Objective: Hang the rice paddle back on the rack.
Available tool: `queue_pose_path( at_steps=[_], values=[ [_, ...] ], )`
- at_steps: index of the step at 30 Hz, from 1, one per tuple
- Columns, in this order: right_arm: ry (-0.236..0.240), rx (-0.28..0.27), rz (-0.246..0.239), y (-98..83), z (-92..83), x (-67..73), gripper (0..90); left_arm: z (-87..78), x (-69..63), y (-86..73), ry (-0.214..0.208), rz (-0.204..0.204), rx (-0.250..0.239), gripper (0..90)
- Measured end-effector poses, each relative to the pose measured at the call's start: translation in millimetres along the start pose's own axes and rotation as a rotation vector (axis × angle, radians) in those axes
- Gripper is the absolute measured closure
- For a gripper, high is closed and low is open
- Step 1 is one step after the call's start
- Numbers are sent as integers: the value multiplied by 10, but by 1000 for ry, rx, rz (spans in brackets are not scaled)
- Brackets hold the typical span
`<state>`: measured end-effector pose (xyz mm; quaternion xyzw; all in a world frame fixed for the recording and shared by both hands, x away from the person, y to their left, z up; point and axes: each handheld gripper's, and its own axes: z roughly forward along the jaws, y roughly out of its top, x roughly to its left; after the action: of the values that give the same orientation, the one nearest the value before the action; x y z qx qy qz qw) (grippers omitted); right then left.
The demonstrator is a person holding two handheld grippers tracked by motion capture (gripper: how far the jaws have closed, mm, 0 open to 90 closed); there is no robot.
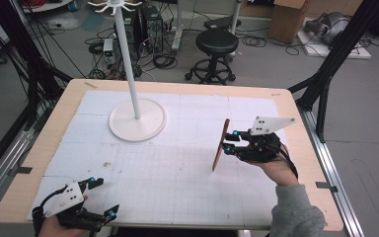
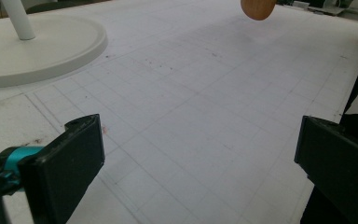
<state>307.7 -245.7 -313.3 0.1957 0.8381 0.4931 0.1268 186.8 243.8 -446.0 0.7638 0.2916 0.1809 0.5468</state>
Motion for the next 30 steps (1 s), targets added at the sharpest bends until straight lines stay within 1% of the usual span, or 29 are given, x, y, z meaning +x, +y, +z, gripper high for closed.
queue_pose_path(
  at_steps=[1,3,6,8,9,10,12,13,16,18,19,22,27,28,30],
  values=[
    [3,2,-7,31,1,-6,645,-1,1,1,0,0,-1,20],
    [29,6,-6,84,8,-14,645,-2,0,2,0,-2,-3,19],
    [38,30,-17,145,37,7,645,-8,-3,4,-1,-1,-6,19],
    [43,35,-12,179,57,19,645,-14,-1,8,-1,-1,-12,19],
    [45,30,-22,194,69,15,645,-18,-1,11,4,-2,-19,19],
    [51,29,-18,209,78,17,645,-24,2,14,7,-1,-25,19],
    [49,30,-27,241,104,18,645,-37,6,21,10,-2,-39,19],
    [53,36,-24,257,114,26,644,-44,10,24,15,-2,-46,19],
    [55,33,-33,305,150,34,645,-62,16,33,24,-7,-71,19],
    [58,34,-30,333,172,41,644,-78,20,40,29,-7,-87,19],
    [57,30,-38,347,187,35,644,-87,21,45,30,-8,-95,19],
    [54,33,-30,392,218,36,645,-107,23,56,34,-15,-120,19],
    [46,21,-29,497,253,27,645,-128,22,67,45,-12,-138,19],
    [51,18,-27,522,260,26,644,-131,21,67,49,-12,-141,19],
    [46,23,-21,572,272,19,645,-140,19,66,53,-13,-141,19]
  ],
)
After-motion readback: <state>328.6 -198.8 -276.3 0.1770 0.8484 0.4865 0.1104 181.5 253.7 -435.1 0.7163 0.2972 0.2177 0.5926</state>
